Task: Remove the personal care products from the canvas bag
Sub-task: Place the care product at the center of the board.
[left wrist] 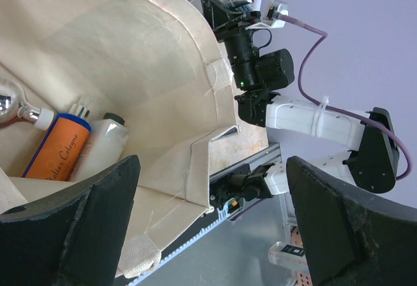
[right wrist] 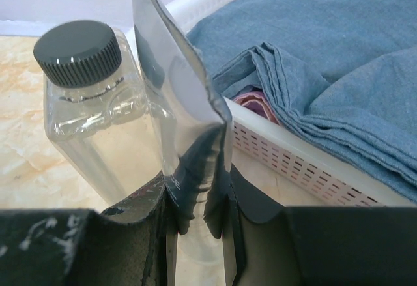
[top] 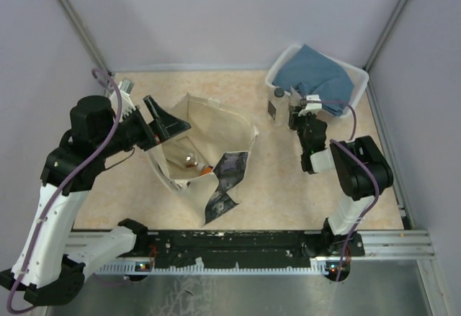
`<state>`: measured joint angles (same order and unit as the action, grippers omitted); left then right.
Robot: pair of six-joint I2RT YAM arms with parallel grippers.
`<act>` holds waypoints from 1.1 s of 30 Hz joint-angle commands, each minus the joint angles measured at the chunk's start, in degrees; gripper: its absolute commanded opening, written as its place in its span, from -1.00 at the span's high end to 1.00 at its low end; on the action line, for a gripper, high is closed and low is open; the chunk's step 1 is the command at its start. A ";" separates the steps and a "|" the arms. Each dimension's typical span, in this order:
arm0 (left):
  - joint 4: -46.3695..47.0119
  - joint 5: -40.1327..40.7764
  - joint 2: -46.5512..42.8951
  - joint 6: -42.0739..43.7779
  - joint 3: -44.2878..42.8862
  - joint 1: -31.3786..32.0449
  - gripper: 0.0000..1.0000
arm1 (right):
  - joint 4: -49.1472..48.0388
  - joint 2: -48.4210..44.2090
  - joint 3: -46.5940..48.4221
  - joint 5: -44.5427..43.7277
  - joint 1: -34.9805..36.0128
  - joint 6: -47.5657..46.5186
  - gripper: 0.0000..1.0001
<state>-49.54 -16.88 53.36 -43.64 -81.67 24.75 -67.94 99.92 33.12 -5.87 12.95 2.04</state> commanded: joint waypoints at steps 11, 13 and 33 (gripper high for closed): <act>0.81 -0.44 -0.31 0.51 0.98 0.16 -0.98 | -8.81 -4.47 -3.12 -1.32 -0.13 -0.04 1.00; 0.87 -0.30 -0.53 0.48 1.07 0.19 -0.98 | -8.13 -4.68 -3.17 -1.10 -0.17 -0.10 0.53; 8.84 3.65 -6.08 -1.15 5.74 0.21 -0.98 | 0.62 -27.66 -12.22 -6.65 -0.07 -5.31 -0.98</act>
<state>-47.27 -16.32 51.29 -44.07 -78.00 24.75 -67.20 81.56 21.71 -9.26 12.95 -1.17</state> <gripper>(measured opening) 0.988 0.990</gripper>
